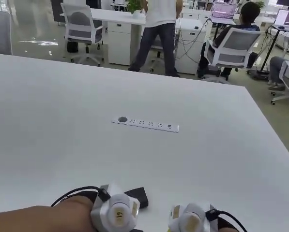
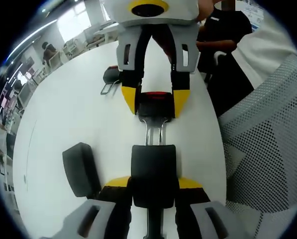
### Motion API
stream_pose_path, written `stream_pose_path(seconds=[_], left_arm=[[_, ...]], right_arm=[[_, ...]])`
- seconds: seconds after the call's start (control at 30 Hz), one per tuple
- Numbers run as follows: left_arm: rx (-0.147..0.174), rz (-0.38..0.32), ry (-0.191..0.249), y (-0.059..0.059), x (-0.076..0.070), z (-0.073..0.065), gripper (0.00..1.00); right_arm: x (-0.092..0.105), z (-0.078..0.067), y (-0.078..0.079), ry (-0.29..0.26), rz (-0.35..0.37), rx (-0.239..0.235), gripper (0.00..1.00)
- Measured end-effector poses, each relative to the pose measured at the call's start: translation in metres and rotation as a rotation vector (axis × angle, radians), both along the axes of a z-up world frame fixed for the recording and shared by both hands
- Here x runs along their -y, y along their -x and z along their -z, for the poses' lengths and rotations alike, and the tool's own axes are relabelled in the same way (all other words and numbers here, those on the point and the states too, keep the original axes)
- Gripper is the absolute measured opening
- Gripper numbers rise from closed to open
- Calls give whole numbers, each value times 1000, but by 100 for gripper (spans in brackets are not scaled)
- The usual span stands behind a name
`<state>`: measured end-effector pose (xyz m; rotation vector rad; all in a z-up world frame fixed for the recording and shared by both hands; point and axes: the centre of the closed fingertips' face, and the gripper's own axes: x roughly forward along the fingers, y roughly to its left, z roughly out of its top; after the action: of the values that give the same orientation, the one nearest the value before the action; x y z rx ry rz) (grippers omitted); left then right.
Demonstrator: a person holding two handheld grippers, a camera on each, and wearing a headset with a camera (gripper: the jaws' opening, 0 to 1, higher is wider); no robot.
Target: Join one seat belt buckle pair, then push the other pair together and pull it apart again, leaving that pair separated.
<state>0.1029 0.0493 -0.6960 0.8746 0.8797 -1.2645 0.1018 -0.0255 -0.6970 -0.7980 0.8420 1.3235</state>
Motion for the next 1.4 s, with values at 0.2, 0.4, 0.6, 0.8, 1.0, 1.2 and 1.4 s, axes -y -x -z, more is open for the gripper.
stream_pose_path(seconds=[0.2, 0.4, 0.6, 0.8, 1.0, 1.2, 1.4], left_arm=[[-6, -1, 3, -1, 0, 0, 33], [-9, -12, 9, -1, 1, -1, 33], [-8, -10, 8, -1, 1, -1, 33], [-9, -6, 20, -2, 0, -1, 33], [-17, 4, 9, -2, 1, -1, 33], [-18, -1, 22, 0, 1, -2, 33], [-16, 1, 22, 0, 1, -2, 33]], right_arm=[[2, -1, 0, 4, 3, 4, 33], [-3, -4, 0, -14, -7, 11, 33], [-14, -4, -2, -27, -28, 25, 33], [-12, -3, -3, -44, -37, 21, 33], [-14, -5, -3, -41, -56, 27, 32], [-17, -5, -3, -50, -53, 27, 32], [-27, -6, -3, -85, -46, 21, 31]])
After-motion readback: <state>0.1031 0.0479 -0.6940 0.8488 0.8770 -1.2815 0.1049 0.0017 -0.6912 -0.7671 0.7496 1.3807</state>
